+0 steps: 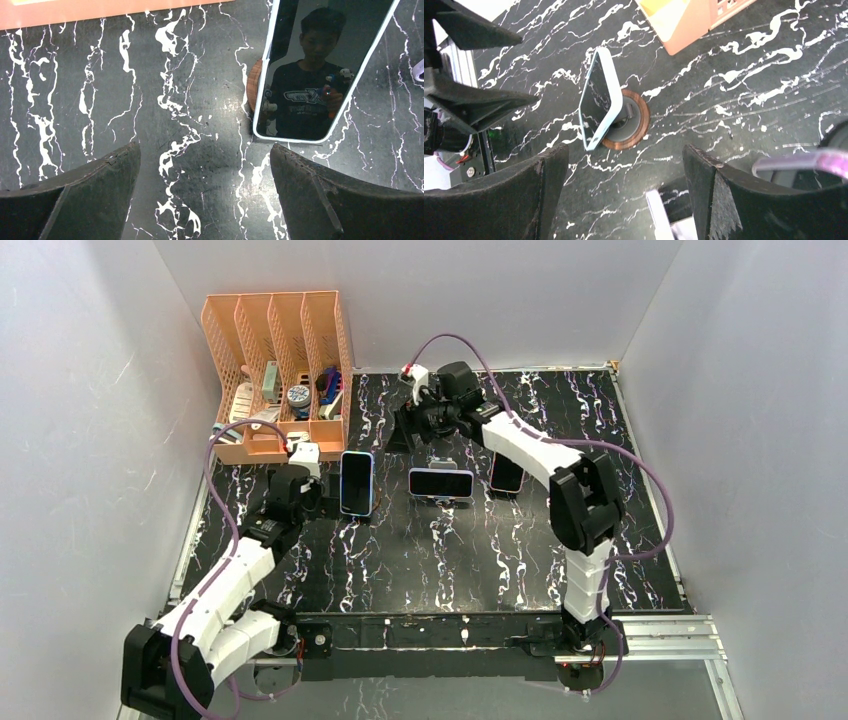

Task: Place the phone on the phone stand

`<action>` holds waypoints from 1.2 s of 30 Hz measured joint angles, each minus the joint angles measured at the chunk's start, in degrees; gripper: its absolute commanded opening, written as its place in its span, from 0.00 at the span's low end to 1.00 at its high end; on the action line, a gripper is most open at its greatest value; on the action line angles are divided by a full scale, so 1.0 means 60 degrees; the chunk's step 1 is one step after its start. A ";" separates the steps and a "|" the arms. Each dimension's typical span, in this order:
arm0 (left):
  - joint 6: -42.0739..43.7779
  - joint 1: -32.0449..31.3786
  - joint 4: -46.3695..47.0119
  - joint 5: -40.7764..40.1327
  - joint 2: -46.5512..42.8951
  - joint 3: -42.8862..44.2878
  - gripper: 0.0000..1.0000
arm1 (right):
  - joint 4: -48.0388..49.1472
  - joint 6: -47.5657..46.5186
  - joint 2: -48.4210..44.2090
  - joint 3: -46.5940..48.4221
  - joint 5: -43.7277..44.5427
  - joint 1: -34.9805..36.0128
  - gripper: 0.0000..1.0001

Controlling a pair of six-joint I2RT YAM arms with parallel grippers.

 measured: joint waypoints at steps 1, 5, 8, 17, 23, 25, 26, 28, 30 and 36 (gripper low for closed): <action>0.0000 -0.0004 0.0033 0.0015 0.0044 0.0011 0.98 | 0.0044 0.0004 -0.0204 -0.0197 0.0044 -0.0015 0.92; 0.0004 0.0000 0.0168 0.0160 0.0222 0.0197 0.98 | 0.0401 -0.0004 -0.1472 -0.1355 0.0270 -0.0095 0.99; 0.0055 0.0000 0.0251 0.0215 0.0273 0.0433 0.98 | 0.0667 0.0011 -0.2535 -0.2262 0.0667 -0.0146 0.99; 0.0328 0.0000 0.0630 0.0200 0.0674 0.1625 0.98 | 0.1399 0.1024 -0.4819 -0.4073 0.2998 -0.1126 0.99; 0.0514 0.0000 0.1100 0.0153 0.1461 0.2543 0.98 | 0.1643 0.1581 -0.6084 -0.5657 0.5166 -0.2284 0.99; 0.0590 0.0000 0.1169 0.0106 0.1625 0.2732 0.98 | 0.1800 0.1708 -0.6404 -0.5992 0.5872 -0.2444 0.99; 0.0634 0.0000 0.1209 0.0073 0.1668 0.2779 0.98 | 0.1891 0.1770 -0.6601 -0.6200 0.6204 -0.2488 0.99; 0.0721 0.0000 0.1246 -0.0015 0.1657 0.2798 0.98 | 0.2106 0.1854 -0.7034 -0.6677 0.6768 -0.2561 0.99; 0.0860 0.0000 0.1257 -0.0095 0.1617 0.2794 0.98 | 0.2240 0.1971 -0.7453 -0.7122 0.7231 -0.2626 0.99; 0.1115 0.0000 0.1333 -0.0295 0.1333 0.2798 0.98 | 0.2470 0.2091 -0.7726 -0.7410 0.7734 -0.2696 0.99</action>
